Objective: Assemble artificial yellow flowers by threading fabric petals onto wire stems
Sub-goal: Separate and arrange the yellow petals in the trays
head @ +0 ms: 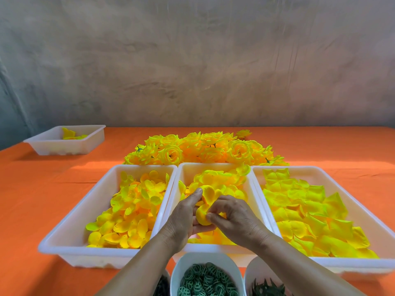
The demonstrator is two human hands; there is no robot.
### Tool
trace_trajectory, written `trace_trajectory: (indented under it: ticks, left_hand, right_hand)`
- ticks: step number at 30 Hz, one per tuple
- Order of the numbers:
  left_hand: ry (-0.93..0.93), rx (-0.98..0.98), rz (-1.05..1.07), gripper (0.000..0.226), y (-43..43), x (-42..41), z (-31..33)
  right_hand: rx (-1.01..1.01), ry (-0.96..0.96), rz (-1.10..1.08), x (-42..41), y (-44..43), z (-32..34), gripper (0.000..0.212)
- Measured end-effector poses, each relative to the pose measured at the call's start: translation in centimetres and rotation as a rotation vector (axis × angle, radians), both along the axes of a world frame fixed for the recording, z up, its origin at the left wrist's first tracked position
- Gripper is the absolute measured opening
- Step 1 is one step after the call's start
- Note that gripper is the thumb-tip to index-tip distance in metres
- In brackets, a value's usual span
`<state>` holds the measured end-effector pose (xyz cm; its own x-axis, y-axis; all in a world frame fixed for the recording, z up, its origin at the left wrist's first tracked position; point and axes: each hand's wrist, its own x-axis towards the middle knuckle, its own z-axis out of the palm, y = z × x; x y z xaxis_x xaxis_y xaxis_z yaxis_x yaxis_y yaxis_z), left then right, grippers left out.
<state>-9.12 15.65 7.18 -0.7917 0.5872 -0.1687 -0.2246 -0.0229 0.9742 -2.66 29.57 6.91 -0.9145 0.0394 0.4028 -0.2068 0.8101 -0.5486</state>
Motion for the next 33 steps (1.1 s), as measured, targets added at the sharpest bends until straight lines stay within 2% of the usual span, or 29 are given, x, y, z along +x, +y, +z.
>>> trace_trajectory:
  ticks: [6,10,12,16,18,24,33]
  left_hand:
    - [-0.018,0.041,-0.017,0.033,-0.1,-0.2,-0.3]
    - [0.06,-0.038,-0.053,0.055,-0.2,-0.1,-0.3]
    - [0.105,-0.103,-0.023,0.057,0.0,0.1,-0.5]
    - [0.152,-0.169,0.056,0.026,0.4,-0.1,-0.8]
    - [0.152,-0.19,0.096,0.024,0.4,-0.2,-0.9]
    - [0.1,-0.216,0.196,0.028,0.7,-0.6,-1.4]
    - [0.082,-0.237,0.274,0.029,0.7,-0.9,-1.6]
  right_hand:
    - [0.027,0.05,-0.012,-0.1,0.1,-0.3,0.011]
    - [0.008,0.061,-0.005,-0.1,0.2,-0.6,0.01]
    - [0.001,0.058,0.005,-0.2,0.3,-0.8,0.009]
    - [-0.01,0.082,0.013,-0.3,0.3,-1.0,0.011]
    - [-0.04,0.107,-0.001,-0.3,0.3,-0.8,0.011]
    - [-0.331,0.191,-0.184,-0.5,0.7,-0.2,0.021]
    - [-0.603,0.335,-0.385,-0.8,1.8,0.7,0.017]
